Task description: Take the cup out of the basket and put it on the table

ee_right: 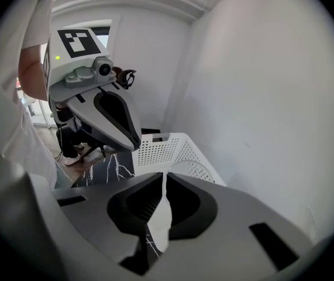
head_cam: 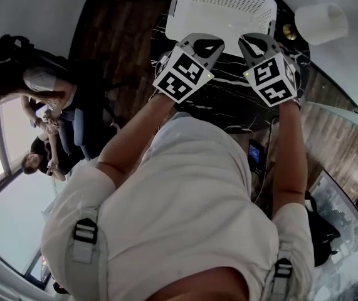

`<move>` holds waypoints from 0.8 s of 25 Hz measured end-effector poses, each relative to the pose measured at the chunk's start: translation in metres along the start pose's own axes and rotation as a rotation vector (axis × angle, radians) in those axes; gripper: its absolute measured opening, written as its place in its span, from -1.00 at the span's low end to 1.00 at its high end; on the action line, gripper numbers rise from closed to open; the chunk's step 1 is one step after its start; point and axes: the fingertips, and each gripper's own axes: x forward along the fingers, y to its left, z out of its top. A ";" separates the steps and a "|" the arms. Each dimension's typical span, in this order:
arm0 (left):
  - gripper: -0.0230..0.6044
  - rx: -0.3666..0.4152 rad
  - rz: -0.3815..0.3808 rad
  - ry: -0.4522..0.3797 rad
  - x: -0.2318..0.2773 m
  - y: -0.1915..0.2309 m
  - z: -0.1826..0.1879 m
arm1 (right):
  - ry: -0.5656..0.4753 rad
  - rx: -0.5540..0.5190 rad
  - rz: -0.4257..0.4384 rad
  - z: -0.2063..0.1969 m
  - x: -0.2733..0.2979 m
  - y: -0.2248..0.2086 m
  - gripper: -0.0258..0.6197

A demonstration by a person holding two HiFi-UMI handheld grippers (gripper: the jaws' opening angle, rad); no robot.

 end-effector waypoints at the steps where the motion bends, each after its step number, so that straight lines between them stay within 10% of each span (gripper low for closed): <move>1: -0.91 0.008 -0.013 -0.001 0.004 -0.006 0.004 | 0.004 0.008 -0.013 -0.006 -0.006 -0.003 -0.84; 20: -0.91 0.162 -0.325 -0.004 0.085 -0.145 0.046 | 0.133 0.229 -0.252 -0.140 -0.130 -0.027 -0.84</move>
